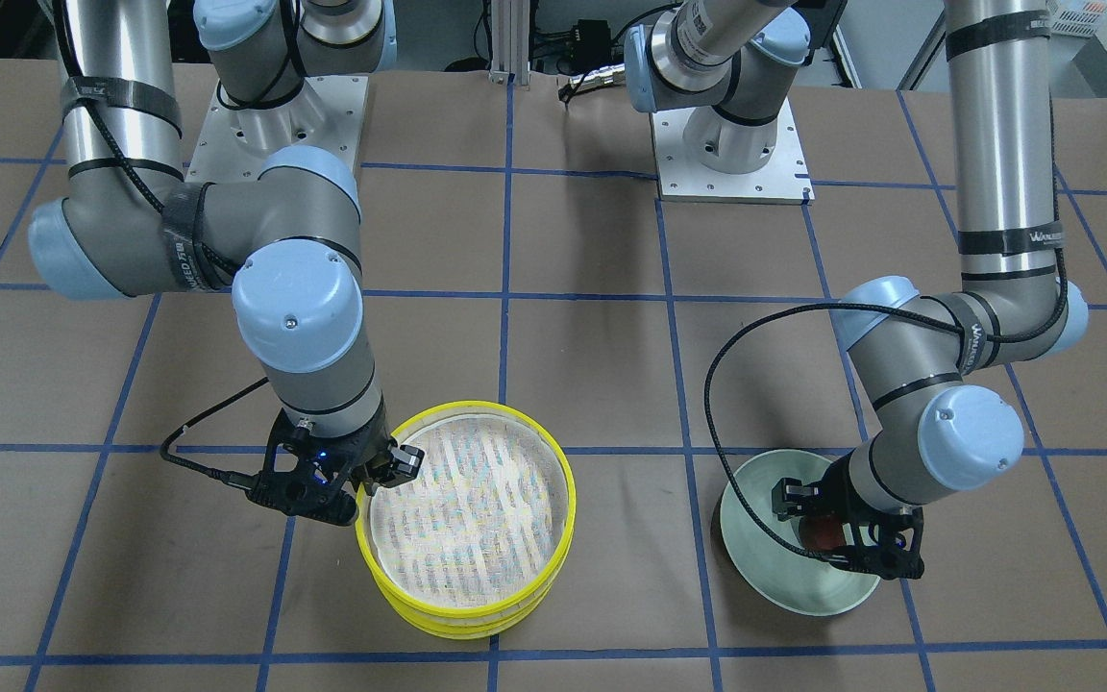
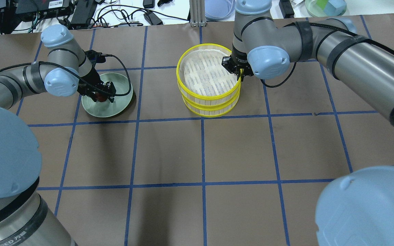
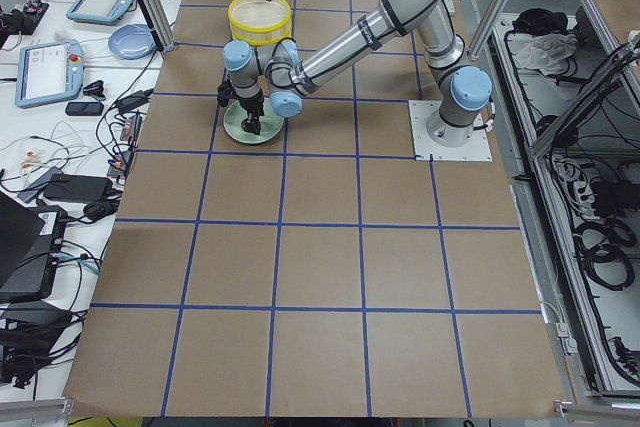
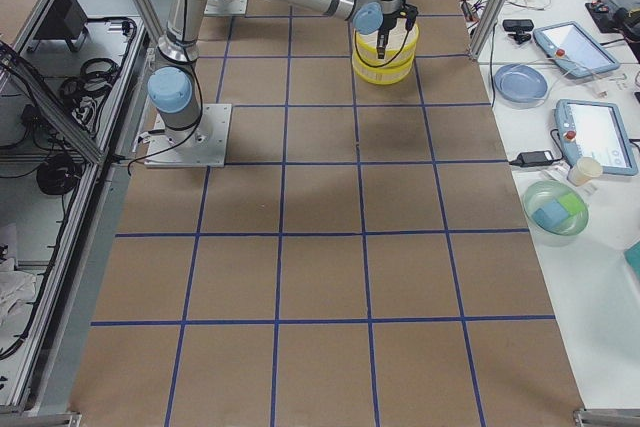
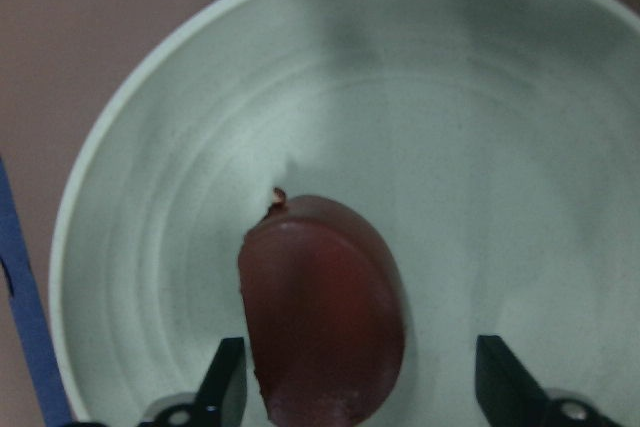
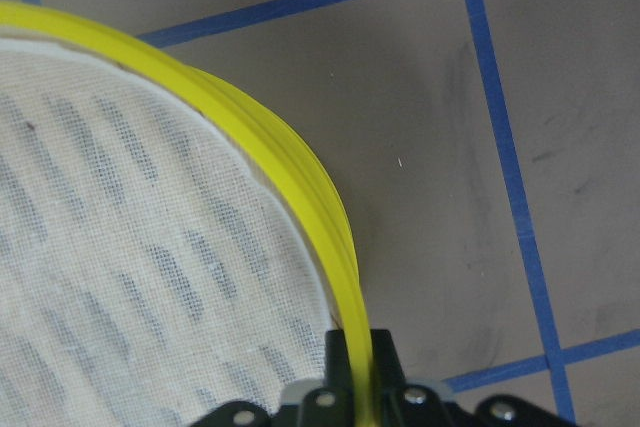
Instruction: Stack buns with steamer
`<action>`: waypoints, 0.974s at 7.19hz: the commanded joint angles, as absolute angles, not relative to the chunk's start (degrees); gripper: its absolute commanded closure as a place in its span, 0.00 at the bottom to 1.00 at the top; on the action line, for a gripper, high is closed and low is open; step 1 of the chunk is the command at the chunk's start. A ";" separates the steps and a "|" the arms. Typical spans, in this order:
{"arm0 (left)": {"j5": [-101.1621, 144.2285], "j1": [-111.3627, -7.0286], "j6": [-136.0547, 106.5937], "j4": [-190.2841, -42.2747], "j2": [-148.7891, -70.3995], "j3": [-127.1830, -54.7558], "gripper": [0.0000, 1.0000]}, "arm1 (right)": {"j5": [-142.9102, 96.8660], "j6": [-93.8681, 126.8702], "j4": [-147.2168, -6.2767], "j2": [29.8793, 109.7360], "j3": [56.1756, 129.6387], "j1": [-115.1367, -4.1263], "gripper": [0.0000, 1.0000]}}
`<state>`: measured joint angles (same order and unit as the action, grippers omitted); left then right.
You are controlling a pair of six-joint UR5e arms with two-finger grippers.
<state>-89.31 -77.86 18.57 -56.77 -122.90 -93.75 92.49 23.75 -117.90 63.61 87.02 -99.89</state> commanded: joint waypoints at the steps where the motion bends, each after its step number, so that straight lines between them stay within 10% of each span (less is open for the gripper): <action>1: -89.38 -77.87 18.63 -56.60 -123.05 -93.25 1.00 | 92.72 24.17 -118.04 63.37 87.10 -99.93 1.00; 7: -88.69 -78.74 11.34 -56.34 -117.52 -90.09 1.00 | 93.60 24.35 -118.21 62.49 87.01 -99.93 1.00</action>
<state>-89.06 -78.17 12.10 -56.16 -119.20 -90.78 93.21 24.32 -118.20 62.48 87.08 -99.94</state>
